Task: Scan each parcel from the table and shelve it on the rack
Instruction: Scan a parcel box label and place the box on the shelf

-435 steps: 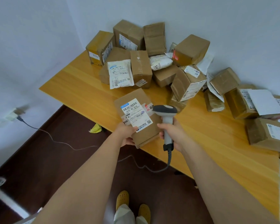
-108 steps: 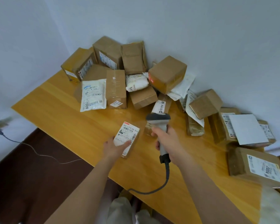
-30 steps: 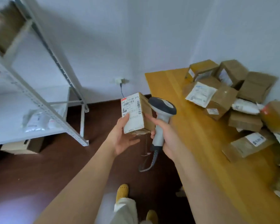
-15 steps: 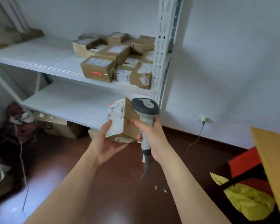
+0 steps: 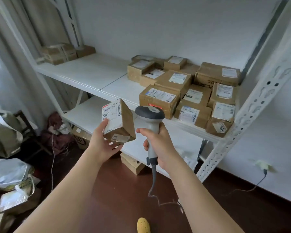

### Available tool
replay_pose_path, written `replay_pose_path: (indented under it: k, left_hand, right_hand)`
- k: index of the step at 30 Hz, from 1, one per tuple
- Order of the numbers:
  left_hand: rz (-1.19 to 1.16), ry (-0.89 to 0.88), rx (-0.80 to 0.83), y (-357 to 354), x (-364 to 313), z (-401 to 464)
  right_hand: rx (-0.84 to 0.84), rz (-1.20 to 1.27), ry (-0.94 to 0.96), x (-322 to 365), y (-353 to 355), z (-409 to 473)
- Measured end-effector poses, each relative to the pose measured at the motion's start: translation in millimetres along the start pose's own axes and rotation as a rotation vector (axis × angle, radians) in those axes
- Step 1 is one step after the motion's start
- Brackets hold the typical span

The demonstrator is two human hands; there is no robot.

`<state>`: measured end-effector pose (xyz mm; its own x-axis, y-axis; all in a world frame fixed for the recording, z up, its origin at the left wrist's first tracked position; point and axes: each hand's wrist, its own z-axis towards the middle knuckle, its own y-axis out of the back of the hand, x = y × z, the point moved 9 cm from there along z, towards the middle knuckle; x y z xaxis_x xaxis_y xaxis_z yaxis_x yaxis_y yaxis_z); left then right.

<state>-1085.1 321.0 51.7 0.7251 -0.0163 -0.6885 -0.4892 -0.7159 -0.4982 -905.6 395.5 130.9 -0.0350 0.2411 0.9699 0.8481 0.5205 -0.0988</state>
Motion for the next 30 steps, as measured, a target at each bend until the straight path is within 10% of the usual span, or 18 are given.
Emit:
replay_pose_path:
  k: [16, 30]
  left_hand:
    - [0.235, -0.094, -0.229, 54.5, -199.1, 174.8]
    - [0.79, 0.035, 0.23, -47.0, -261.9, 332.2]
  right_hand:
    - [0.091, 0.03, -0.05, 25.0, -161.4, 251.8]
    - [-0.574, 0.165, -0.022, 33.4, -141.7, 327.3]
